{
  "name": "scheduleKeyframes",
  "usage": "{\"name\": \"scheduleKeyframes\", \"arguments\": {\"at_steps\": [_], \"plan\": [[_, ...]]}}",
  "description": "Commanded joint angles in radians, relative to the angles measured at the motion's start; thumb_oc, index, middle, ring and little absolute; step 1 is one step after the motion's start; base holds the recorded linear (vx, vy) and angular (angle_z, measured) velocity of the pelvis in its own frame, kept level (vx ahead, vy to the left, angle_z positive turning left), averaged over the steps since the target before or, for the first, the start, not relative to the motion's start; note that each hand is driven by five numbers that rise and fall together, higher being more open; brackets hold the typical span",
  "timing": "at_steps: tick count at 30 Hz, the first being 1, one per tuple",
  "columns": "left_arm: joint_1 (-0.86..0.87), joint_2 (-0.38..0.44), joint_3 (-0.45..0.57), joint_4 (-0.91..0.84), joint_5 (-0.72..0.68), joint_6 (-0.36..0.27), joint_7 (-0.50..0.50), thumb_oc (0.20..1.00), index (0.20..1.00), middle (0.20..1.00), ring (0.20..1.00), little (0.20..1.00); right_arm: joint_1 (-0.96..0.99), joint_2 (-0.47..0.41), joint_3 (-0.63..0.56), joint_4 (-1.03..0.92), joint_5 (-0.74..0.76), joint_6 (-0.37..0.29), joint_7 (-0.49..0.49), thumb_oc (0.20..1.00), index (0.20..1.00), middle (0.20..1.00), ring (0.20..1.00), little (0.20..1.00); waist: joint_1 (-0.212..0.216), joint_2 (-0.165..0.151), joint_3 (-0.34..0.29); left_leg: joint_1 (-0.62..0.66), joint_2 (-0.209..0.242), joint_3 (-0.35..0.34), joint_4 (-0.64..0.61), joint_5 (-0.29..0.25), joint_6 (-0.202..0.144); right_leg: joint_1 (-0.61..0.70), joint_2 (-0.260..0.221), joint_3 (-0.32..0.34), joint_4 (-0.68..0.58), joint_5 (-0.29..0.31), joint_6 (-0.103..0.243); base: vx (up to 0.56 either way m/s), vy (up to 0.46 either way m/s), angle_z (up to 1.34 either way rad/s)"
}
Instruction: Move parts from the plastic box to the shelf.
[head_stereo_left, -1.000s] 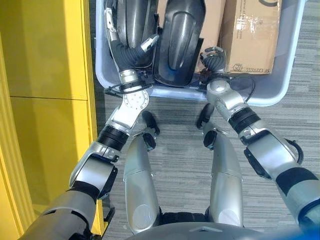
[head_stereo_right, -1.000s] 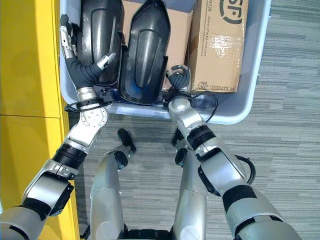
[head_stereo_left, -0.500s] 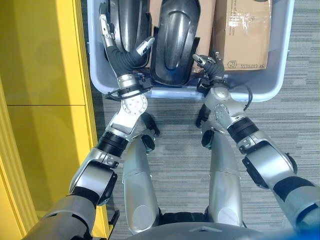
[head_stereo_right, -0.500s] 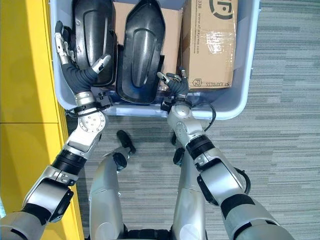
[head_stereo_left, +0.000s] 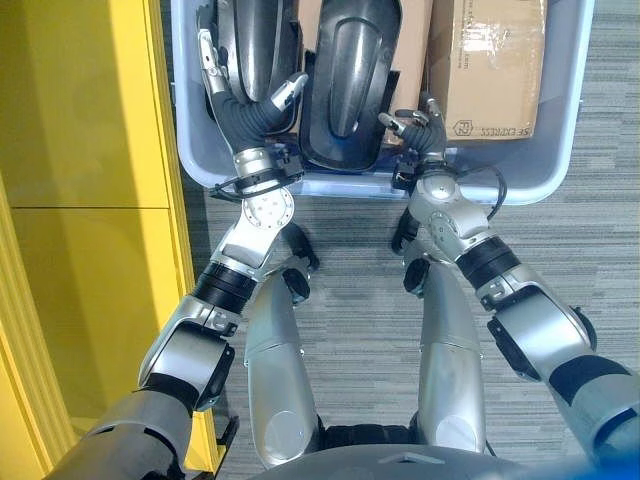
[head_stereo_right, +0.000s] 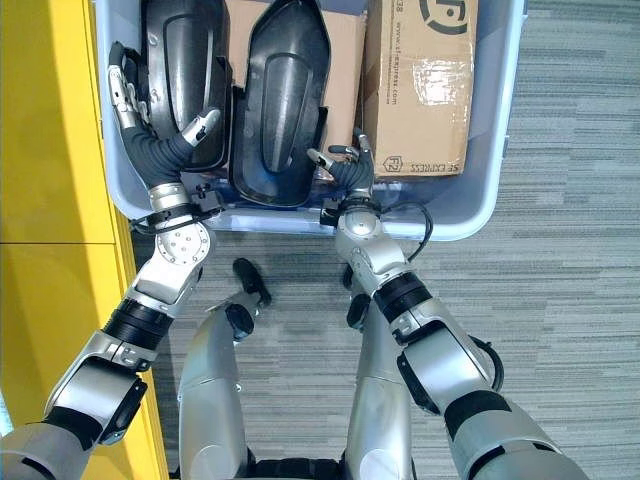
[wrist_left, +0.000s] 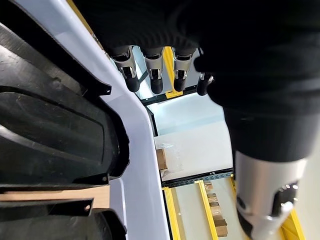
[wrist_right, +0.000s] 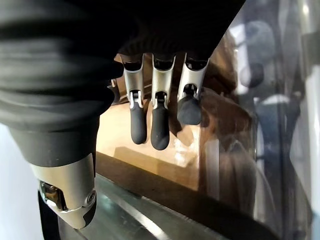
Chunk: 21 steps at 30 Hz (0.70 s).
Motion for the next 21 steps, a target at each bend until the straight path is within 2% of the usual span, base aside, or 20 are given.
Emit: {"name": "scheduleKeyframes", "arguments": {"at_steps": [1, 8, 14, 18, 21], "plan": [[-0.004, 0.009, 0.037, -0.107, 0.006, -0.036, 0.015, 1.000, 1.000, 1.000, 1.000, 1.000, 0.032, 0.022, 0.062, 0.014, -0.066, 0.069, 0.037, 1.000, 1.000, 1.000, 1.000, 1.000, 0.032, 0.059, -0.037, -0.032, 0.033, -0.021, -0.093, 0.050, -0.137, -0.007, -0.112, -0.002, 0.116, -0.116, 0.163, 0.03, 0.033, 0.01], [0.013, 0.005, 0.048, -0.152, -0.003, -0.061, 0.008, 1.000, 1.000, 1.000, 1.000, 1.000, 0.027, 0.018, 0.083, -0.010, -0.126, 0.124, 0.047, 1.000, 1.000, 1.000, 1.000, 1.000, 0.044, 0.059, -0.037, -0.041, 0.028, -0.026, -0.087, 0.045, -0.134, -0.012, -0.122, -0.014, 0.131, -0.121, 0.165, 0.02, 0.016, 0.03], [0.011, -0.006, 0.051, -0.193, -0.026, -0.050, -0.002, 1.000, 1.000, 1.000, 1.000, 1.000, 0.019, 0.024, 0.096, 0.008, -0.160, 0.168, 0.057, 1.000, 1.000, 1.000, 1.000, 1.000, 0.053, 0.059, -0.037, -0.052, 0.027, -0.031, -0.078, 0.042, -0.133, -0.017, -0.132, -0.024, 0.150, -0.127, 0.166, 0.03, 0.028, 0.09], [0.014, -0.020, 0.059, -0.207, -0.058, -0.057, 0.009, 1.000, 1.000, 1.000, 1.000, 1.000, 0.008, 0.013, 0.111, 0.024, -0.253, 0.225, 0.065, 1.000, 1.000, 1.000, 1.000, 1.000, 0.058, 0.061, -0.037, -0.061, 0.025, -0.037, -0.073, 0.039, -0.132, -0.022, -0.139, -0.026, 0.162, -0.132, 0.168, 0.03, 0.046, 0.02], [0.014, -0.032, 0.058, -0.214, -0.084, -0.067, 0.002, 1.000, 1.000, 1.000, 1.000, 1.000, -0.001, 0.011, 0.130, 0.044, -0.262, 0.266, 0.077, 1.000, 1.000, 1.000, 1.000, 1.000, 0.062, 0.062, -0.037, -0.066, 0.027, -0.038, -0.067, 0.037, -0.130, -0.026, -0.146, -0.028, 0.172, -0.135, 0.170, 0.04, 0.064, 0.10]]}}
